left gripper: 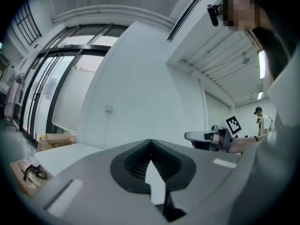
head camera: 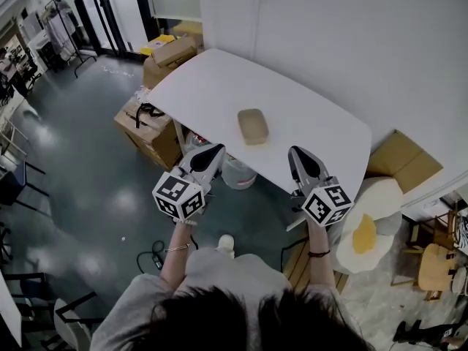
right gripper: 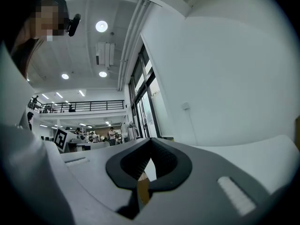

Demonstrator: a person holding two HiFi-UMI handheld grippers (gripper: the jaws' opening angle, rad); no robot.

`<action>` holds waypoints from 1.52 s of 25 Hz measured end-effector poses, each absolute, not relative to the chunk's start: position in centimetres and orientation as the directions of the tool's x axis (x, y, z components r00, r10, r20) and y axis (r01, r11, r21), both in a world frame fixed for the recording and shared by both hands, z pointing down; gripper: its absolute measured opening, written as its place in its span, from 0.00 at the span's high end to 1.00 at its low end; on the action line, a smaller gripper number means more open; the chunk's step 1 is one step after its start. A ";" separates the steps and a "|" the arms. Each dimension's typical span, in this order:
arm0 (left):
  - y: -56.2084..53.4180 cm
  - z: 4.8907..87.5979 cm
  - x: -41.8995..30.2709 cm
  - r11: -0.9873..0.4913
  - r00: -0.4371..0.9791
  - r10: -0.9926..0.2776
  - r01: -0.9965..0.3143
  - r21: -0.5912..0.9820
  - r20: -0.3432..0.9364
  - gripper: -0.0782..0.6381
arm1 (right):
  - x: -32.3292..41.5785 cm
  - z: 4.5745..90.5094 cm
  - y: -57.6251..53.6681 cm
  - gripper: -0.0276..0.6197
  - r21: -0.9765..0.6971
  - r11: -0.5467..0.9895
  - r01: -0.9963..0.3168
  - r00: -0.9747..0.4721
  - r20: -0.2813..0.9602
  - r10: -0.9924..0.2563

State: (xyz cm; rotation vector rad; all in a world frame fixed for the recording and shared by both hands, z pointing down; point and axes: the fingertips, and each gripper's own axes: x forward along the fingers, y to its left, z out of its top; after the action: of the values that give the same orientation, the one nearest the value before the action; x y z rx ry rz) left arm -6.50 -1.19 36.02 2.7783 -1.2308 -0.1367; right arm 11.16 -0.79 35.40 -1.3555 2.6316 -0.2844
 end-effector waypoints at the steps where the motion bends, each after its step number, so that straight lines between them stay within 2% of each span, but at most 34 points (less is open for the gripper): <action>1: -1.8 36.1 -6.6 -0.671 0.673 -0.739 -0.730 0.129 -0.041 0.90 | 10.9 35.5 -1.3 0.94 -0.245 0.567 -0.786 -0.572 -0.059 -0.818; 25: -14.2 39.5 -7.5 -0.728 0.743 -0.670 -0.661 0.182 0.018 0.90 | 9.1 38.7 -13.1 0.94 -0.302 0.491 -0.817 -0.517 0.006 -0.856; 38: -20.0 42.2 -6.4 -0.695 0.724 -0.686 -0.682 0.228 0.073 0.90 | 9.6 41.1 -19.5 0.94 -0.339 0.510 -0.791 -0.562 0.072 -0.824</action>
State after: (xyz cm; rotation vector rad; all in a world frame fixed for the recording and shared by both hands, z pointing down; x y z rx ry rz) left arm -6.37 -20.01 42.23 2.6900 -1.0856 -0.0257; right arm 9.56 -19.50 41.10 -1.4178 2.6427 -0.5145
